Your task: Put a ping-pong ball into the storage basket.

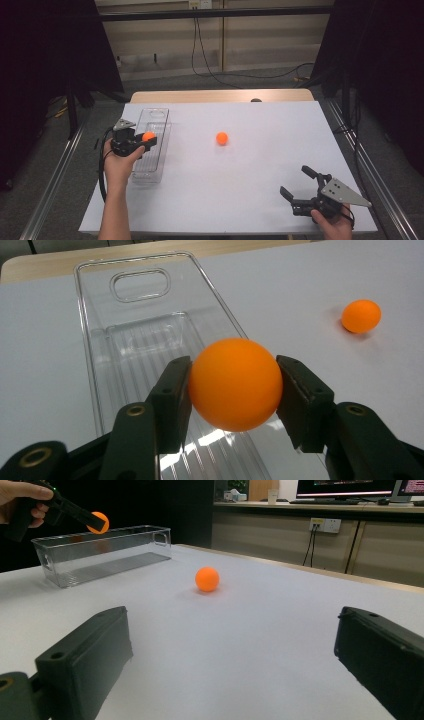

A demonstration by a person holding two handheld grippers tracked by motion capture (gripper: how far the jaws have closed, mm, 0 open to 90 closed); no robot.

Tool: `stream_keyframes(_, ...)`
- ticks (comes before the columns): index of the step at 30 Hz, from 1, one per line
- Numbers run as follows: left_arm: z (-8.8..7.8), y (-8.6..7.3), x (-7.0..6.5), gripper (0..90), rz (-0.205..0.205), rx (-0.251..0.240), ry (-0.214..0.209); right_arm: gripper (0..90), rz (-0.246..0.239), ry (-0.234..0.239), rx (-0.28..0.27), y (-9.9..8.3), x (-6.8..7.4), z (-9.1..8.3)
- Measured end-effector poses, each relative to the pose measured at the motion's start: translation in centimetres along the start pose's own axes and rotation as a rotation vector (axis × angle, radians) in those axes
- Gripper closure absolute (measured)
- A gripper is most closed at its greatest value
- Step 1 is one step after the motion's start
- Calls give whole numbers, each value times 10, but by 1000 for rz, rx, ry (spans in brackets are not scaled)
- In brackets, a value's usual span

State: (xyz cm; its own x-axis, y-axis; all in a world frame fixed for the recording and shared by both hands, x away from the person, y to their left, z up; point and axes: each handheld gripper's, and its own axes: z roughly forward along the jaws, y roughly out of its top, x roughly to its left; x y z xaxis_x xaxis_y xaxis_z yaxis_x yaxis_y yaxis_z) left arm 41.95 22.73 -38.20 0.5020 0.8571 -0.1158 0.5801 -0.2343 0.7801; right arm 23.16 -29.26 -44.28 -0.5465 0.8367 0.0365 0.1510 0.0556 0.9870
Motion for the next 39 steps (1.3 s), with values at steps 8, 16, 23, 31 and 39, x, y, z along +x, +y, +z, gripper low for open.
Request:
stream_keyframes(8, 2, -2, 1, 505, 3, 4, 24, 13, 0, 0, 0, 0, 0, 0)
stream_keyframes(16, 4, -3, 3, 502, 10, 20, 40, 13, -1, 1, 0, 0, 0, 0)
stream_keyframes(23, 5, -3, 4, 501, 11, 26, 50, 13, 2, 0, 0, 0, 0, 0)
stream_keyframes(31, 6, -3, 4, 491, 15, 27, 60, 13, -2, 1, 0, 0, 0, 0)
stream_keyframes(39, 4, -2, 1, 443, 7, 18, 53, 13, -4, 4, 2, 0, 0, 0)
